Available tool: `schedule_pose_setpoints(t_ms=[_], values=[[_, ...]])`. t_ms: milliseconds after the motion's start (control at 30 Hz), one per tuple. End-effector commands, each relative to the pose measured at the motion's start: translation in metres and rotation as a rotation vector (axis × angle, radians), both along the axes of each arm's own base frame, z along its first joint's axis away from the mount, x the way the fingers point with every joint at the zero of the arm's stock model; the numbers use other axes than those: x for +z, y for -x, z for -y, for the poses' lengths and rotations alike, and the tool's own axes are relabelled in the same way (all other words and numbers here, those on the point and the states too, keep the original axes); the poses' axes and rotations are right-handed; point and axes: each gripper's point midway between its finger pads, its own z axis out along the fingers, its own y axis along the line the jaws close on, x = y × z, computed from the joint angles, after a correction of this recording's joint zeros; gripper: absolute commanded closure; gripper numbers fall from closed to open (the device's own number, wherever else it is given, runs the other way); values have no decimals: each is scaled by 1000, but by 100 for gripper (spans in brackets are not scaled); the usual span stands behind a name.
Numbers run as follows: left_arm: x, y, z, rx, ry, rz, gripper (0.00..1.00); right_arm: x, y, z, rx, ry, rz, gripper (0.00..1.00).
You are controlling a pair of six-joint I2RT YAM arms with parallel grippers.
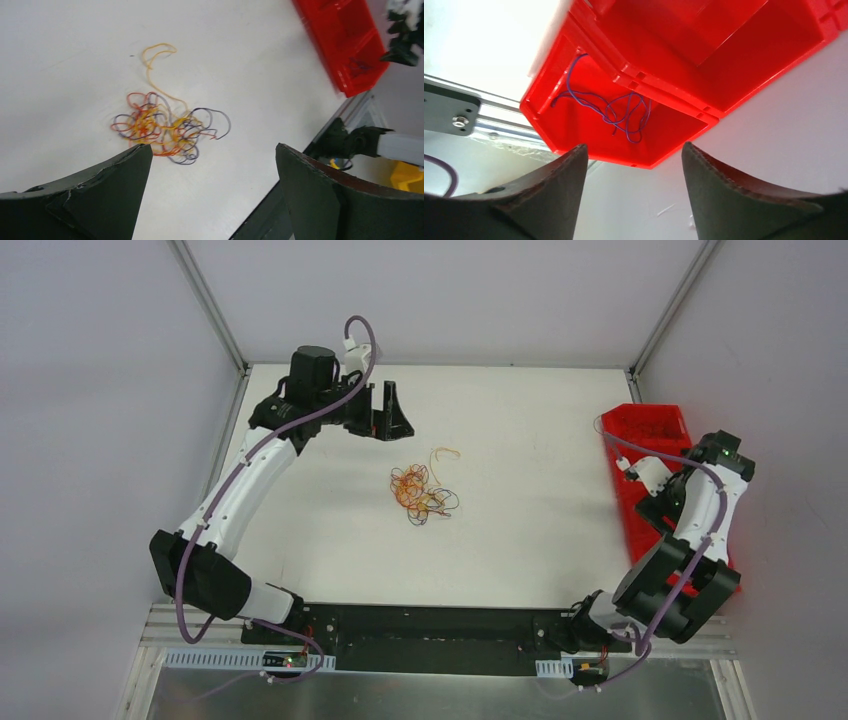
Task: Untangle the cables
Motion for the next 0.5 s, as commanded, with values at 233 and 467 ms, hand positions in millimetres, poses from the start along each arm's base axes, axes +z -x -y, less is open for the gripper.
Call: schedule_pose_setpoints(t_ms=[233, 467], values=[[-28, 11, -86, 20, -356, 184, 1, 87, -26, -131, -273, -516, 342, 1], [-90, 25, -61, -116, -265, -46, 3, 114, -85, -247, -409, -1071, 230, 4]])
